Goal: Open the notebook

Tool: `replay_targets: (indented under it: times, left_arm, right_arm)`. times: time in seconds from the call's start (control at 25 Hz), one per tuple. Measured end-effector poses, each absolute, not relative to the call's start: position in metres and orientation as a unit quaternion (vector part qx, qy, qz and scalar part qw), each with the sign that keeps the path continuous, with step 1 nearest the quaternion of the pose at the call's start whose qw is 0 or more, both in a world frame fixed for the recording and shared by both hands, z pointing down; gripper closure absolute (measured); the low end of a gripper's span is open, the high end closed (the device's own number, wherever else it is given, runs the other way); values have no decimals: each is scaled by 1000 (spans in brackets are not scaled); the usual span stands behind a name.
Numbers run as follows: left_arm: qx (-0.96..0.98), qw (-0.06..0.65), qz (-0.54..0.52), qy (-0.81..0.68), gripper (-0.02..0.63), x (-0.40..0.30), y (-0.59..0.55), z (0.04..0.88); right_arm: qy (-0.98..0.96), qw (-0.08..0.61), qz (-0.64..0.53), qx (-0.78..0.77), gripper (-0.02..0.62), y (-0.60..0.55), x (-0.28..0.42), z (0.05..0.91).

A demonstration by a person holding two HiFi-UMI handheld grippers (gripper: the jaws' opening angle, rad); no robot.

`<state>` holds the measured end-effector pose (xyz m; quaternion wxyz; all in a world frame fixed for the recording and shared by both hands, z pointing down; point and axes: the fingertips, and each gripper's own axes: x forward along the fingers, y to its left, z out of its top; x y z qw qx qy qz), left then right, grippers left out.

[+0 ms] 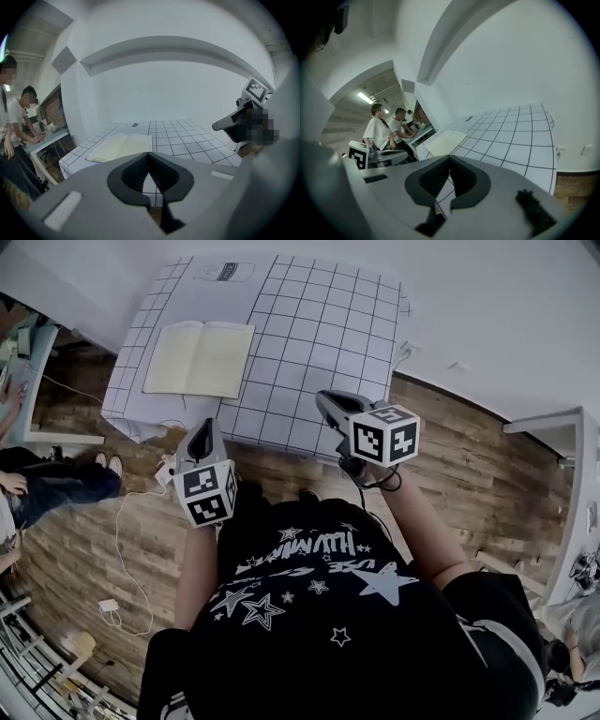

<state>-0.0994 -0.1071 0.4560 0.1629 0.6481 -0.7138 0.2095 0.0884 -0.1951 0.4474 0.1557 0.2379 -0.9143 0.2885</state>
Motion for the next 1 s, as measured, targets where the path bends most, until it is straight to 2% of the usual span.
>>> replay_targets:
  times: [0.2,0.56,1.0]
  left_arm:
    - [634,172,207,-725,595,-79,-75,455]
    - [624,163,188,-741,595,-83,-27,440]
    - [617,181,145,-752,595,-77,86,435]
  right_arm:
    - [-923,165,285,200,578,-176,86,449]
    - [-935,180,261,157,578,-135,58,443]
    - [-938,204,243,143,578,-27,58,433]
